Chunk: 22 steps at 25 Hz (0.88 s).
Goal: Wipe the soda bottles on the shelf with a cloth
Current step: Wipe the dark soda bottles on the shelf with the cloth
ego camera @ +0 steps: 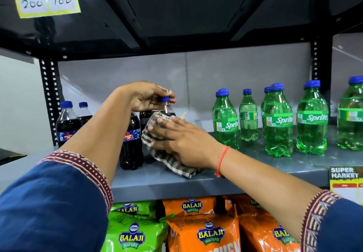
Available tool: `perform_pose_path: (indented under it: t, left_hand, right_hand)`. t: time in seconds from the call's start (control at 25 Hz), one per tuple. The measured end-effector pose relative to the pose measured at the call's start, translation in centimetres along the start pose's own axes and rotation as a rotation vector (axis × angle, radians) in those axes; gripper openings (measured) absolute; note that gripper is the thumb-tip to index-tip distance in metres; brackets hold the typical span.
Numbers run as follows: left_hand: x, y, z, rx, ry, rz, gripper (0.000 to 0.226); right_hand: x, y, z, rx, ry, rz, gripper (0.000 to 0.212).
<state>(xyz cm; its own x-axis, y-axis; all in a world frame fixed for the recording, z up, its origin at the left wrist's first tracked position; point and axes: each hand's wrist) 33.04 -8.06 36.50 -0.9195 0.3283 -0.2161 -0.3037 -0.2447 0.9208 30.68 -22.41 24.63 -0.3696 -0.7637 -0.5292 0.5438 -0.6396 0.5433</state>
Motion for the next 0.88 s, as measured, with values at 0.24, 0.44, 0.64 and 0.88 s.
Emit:
perform_pose_path:
  t: [0.24, 0.44, 0.64, 0.88]
  left_hand:
    - [-0.5, 0.0, 0.1, -0.055, 0.006, 0.002, 0.013]
    - [-0.8, 0.4, 0.2, -0.073, -0.014, 0.025, 0.013]
    - [-0.5, 0.7, 0.2, -0.142, -0.004, 0.038, 0.01]
    - [-0.5, 5.0, -3.9, -0.314, 0.295, -0.472, 0.014]
  right_hand:
    - [0.1, -0.8, -0.3, -0.108, 0.026, -0.053, 0.039]
    - [0.6, -1.8, 0.7, -0.187, -0.079, -0.03, 0.031]
    - [3.8, -1.8, 3.8, -0.187, 0.104, -0.022, 0.038]
    - [9.5, 0.8, 6.4, 0.077, 0.265, -0.081, 0.047]
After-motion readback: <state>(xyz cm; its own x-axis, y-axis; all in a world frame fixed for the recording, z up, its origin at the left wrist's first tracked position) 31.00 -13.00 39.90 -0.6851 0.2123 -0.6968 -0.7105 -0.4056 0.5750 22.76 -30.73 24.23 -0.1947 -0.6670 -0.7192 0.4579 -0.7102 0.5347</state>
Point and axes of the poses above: each hand's wrist, its own x-axis away from the middle knuckle, its own z-axis out of the back of the hand, y = z × x, and after that the axes turned 2 degrees about -z, right-handed
